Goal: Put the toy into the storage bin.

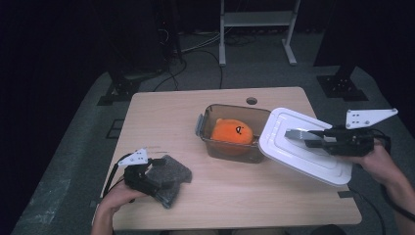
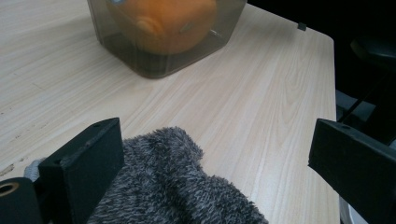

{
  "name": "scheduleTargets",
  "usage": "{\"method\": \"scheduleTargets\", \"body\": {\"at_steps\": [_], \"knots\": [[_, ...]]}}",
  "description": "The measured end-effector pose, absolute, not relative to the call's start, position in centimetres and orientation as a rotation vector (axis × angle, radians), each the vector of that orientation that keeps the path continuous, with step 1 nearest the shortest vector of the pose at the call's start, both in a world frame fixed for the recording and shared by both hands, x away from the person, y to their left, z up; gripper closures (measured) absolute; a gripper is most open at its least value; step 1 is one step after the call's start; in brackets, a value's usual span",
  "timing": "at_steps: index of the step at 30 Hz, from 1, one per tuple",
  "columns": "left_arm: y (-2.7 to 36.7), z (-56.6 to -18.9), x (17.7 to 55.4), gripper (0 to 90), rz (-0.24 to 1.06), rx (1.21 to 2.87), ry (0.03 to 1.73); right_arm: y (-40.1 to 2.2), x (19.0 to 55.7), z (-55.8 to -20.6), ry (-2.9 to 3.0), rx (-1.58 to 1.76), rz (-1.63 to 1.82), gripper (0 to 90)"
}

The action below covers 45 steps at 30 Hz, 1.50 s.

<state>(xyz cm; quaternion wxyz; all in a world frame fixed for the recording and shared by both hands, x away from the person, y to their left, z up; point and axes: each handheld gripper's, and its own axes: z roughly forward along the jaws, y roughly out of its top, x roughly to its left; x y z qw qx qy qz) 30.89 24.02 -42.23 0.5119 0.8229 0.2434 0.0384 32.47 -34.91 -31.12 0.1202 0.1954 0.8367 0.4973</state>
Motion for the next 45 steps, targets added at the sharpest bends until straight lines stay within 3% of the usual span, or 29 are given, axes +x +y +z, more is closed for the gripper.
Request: {"method": "scheduleTargets", "body": {"at_steps": [45], "knots": [[24.3, -42.4, 31.1, 2.4, 0.083, 1.968, 0.588, -27.1, 38.9, -29.8, 2.556, 0.404, 1.494, 66.1]]}}
